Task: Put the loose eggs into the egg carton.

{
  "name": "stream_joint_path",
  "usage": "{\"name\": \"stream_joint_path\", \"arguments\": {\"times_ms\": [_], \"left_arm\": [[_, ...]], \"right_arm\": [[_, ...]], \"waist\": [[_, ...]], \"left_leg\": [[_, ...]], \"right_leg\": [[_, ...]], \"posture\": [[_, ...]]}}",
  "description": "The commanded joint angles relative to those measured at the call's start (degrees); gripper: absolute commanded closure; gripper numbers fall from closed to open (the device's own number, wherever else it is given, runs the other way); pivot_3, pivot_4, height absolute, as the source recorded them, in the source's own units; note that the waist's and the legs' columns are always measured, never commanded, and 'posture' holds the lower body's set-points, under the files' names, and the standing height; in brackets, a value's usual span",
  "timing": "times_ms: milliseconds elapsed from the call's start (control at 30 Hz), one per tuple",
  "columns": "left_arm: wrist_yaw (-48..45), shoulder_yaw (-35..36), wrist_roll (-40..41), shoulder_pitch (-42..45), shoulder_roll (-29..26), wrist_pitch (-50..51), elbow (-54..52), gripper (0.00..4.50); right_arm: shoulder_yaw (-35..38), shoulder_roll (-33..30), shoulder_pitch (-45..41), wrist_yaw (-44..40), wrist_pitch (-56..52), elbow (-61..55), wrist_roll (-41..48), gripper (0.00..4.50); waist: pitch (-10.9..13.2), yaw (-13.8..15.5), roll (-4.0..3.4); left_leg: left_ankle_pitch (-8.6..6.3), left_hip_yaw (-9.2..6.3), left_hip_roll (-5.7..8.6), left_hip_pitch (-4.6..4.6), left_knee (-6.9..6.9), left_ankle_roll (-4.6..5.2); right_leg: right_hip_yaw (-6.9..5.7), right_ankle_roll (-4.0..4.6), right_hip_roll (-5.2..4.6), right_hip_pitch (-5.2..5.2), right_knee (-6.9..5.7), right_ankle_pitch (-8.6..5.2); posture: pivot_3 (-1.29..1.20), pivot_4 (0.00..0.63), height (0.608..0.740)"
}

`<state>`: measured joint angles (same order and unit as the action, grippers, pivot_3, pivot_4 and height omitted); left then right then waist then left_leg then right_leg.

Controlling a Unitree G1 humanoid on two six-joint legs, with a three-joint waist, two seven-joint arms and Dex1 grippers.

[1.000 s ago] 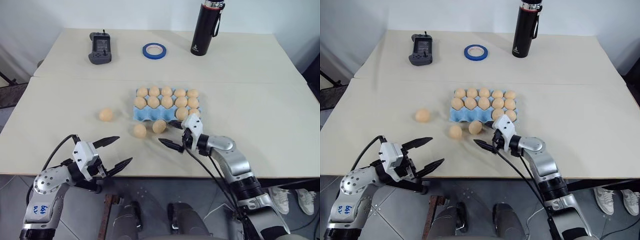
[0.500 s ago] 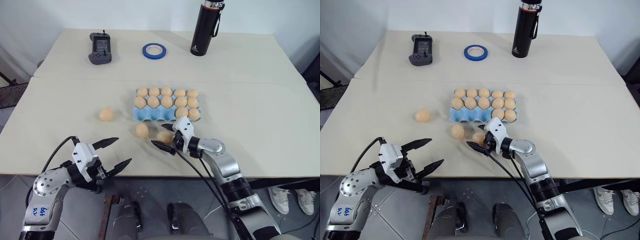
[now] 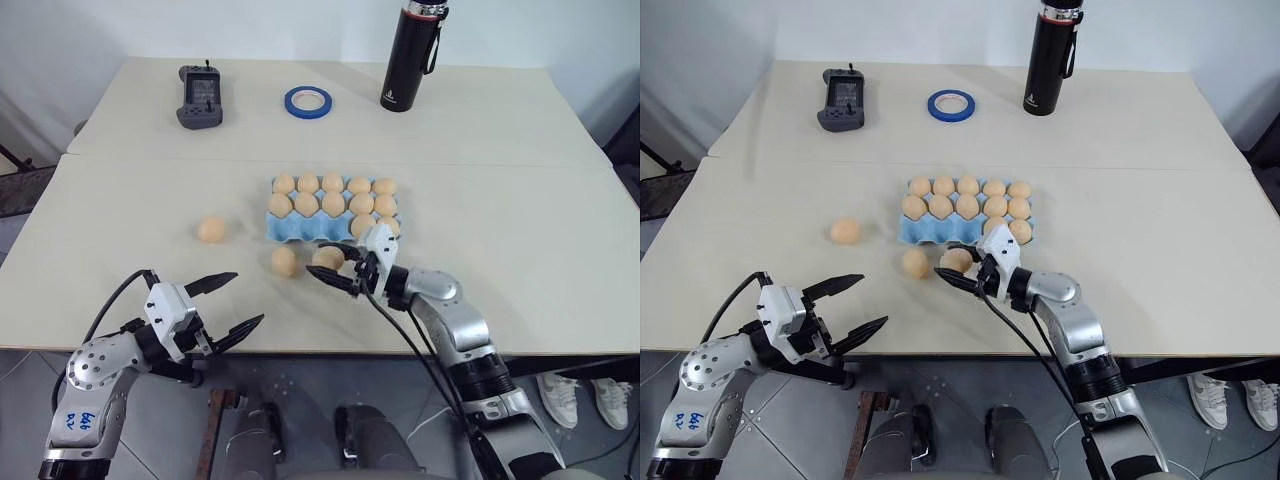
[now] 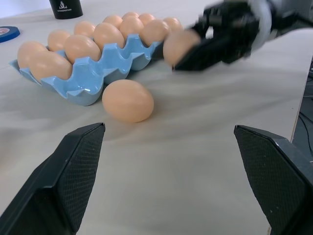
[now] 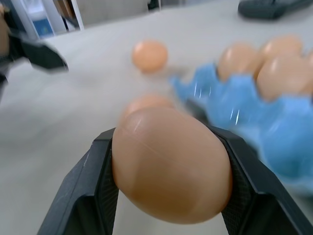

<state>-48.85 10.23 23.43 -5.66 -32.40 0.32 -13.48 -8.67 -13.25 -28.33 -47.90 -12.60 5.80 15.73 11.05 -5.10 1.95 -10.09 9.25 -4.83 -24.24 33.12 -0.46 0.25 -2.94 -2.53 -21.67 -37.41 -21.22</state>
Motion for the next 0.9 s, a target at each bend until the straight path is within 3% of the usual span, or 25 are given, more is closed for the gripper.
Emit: {"name": "stream_joint_path", "arguments": {"times_ms": [33,167,400,600,733,900], "left_arm": [[0.1,0.0,0.2,0.2,0.1,-0.6,-1.5,0.00],[0.3,-0.8,-0.1,0.8,0.6,-0.7,-1.2,0.00],[0.6,-0.7,-0.2,0.6,0.8,-1.0,-1.2,0.00],[1.6,0.1,0.1,-0.2,0.6,-0.6,-1.9,0.00],[1.7,1.2,0.6,-0.4,-0.1,0.0,-1.3,0.00],[0.5,1.6,1.5,0.6,-0.8,0.9,-0.4,0.00]], "right_arm": [[3.0,-0.5,-4.4,2.6,1.8,0.9,-0.3,2.29],[3.6,-0.3,-9.3,5.4,5.0,9.3,-3.5,2.29],[3.3,0.9,-12.1,5.2,9.2,15.3,-4.5,0.02],[5.5,-1.5,-8.7,3.0,8.6,8.2,-1.6,0.02],[9.9,-7.7,0.7,-3.9,6.8,-3.7,6.0,0.02],[13.7,-14.9,11.4,-9.6,9.4,-8.4,8.7,0.02]], "waist": [[0.0,-0.1,0.00],[0.0,-0.1,0.00],[0.0,-0.2,0.00],[0.0,-0.2,0.00],[0.0,0.7,0.00],[0.0,0.5,0.00]], "left_leg": [[0.00,0.00,0.00,0.00,0.01,0.00],[0.00,0.00,0.00,0.00,-0.03,-0.01],[-0.02,0.04,0.00,-0.04,-0.08,-0.02],[-0.01,0.03,0.00,-0.03,0.02,-0.01],[-0.03,-0.06,0.01,-0.05,-0.03,0.01],[-0.09,-0.06,0.02,-0.05,-0.03,0.05]], "right_leg": [[0.00,0.00,0.00,0.00,0.00,0.00],[-0.01,0.02,-0.01,-0.01,0.02,-0.01],[0.00,0.06,0.02,-0.05,0.05,-0.05],[0.00,0.02,0.03,-0.04,-0.03,-0.03],[-0.08,0.00,0.00,0.02,0.07,-0.04],[-0.08,-0.02,-0.01,0.12,0.21,-0.04]], "posture": [[0.00,0.150,0.740],[0.00,0.150,0.740],[0.00,0.150,0.740],[0.00,0.150,0.740],[0.00,0.150,0.740],[0.00,0.150,0.740]]}}
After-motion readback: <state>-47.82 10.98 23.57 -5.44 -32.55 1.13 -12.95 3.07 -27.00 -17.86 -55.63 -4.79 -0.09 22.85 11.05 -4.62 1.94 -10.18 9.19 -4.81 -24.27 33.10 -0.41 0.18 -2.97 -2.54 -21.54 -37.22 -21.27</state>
